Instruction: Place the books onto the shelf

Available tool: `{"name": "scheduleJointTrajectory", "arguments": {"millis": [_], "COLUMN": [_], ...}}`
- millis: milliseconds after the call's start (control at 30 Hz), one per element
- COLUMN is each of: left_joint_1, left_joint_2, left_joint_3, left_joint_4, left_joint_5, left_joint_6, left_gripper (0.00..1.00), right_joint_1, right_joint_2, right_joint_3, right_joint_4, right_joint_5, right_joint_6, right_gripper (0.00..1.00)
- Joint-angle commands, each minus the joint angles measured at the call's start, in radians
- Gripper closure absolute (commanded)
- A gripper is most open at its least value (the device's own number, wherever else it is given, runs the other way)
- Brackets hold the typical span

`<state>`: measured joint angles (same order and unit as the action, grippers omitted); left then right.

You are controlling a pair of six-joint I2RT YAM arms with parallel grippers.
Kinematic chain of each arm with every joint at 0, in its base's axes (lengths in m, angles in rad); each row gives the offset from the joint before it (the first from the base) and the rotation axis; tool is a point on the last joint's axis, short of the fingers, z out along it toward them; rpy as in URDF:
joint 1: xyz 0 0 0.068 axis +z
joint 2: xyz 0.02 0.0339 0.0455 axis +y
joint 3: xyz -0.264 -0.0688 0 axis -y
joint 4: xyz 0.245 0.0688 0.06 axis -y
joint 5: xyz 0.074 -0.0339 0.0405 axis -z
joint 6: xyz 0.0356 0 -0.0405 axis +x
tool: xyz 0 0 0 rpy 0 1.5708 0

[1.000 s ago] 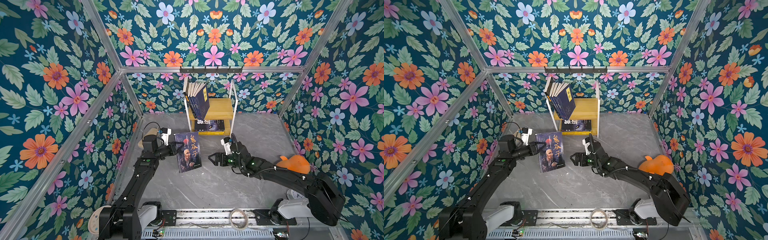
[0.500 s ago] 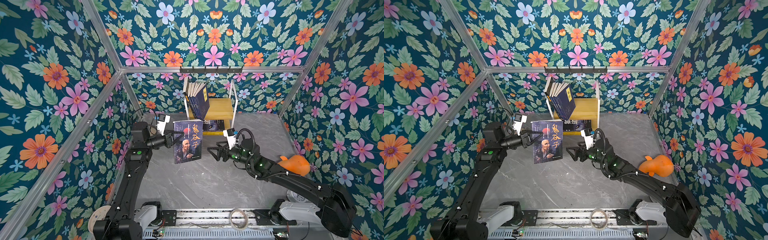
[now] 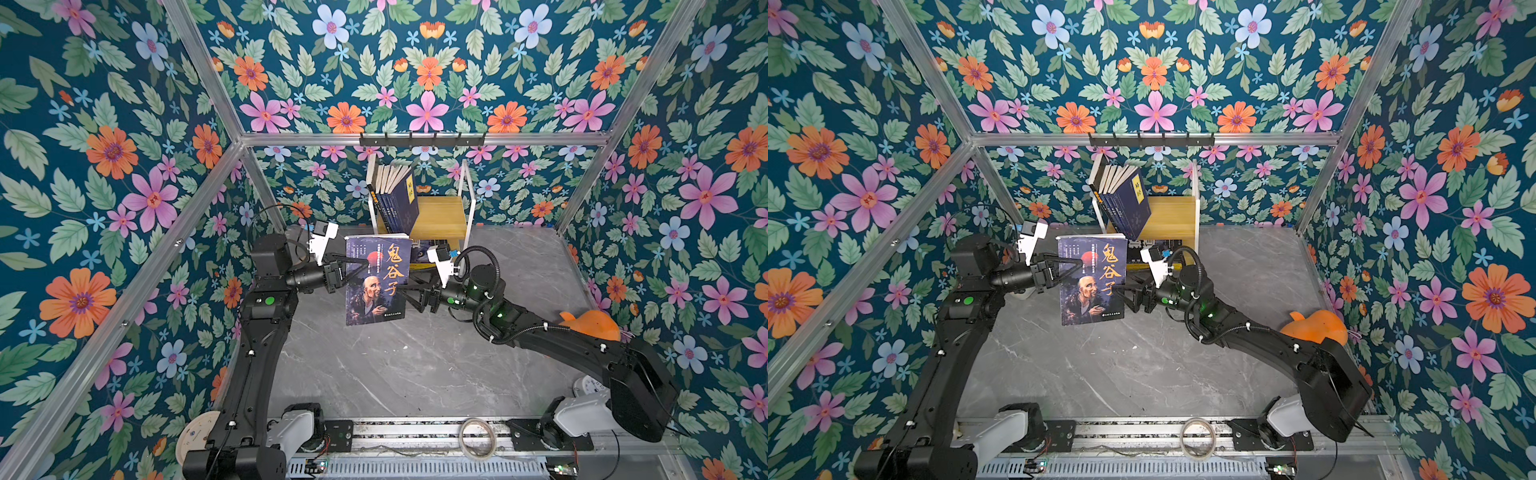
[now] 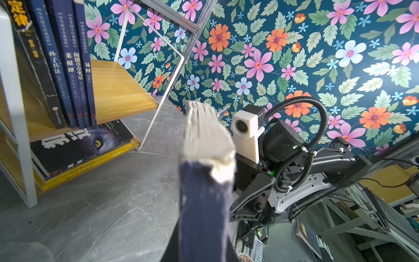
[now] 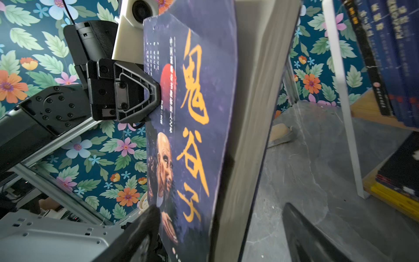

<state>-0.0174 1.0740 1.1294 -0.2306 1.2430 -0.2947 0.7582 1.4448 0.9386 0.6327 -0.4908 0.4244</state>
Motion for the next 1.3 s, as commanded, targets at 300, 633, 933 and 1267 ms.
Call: {"name": "scheduleJointTrajectory", "arguments": {"millis": [300, 633, 933, 1267], "left_joint_1": [0.004, 0.010, 0.038, 0.052], "left_joint_2": [-0.020, -0.024, -0.011, 0.019], "left_joint_3": [-0.020, -0.033, -0.016, 0.002], "left_joint_4": [0.110, 0.083, -0.090, -0.242], "left_joint_5": [0.062, 0.035, -0.078, -0.187], "left_joint_6": [-0.060, -0.032, 0.158, 0.384], "left_gripper": [1.00, 0.77, 0.30, 0.14], "right_joint_1": [0.001, -0.010, -0.035, -0.036], "right_joint_2": [0.168, 0.112, -0.085, -0.284], "right_joint_3": [0.072, 0.030, -0.038, -0.040], "right_joint_4": [0.313, 0.276, -0.117, -0.658], "right_joint_5": [-0.232, -0.233, -0.152, 0.011], "right_joint_6": [0.107, 0.049, -0.199, -0.523], "right_gripper": [0.40, 1.00, 1.00, 1.00]}}
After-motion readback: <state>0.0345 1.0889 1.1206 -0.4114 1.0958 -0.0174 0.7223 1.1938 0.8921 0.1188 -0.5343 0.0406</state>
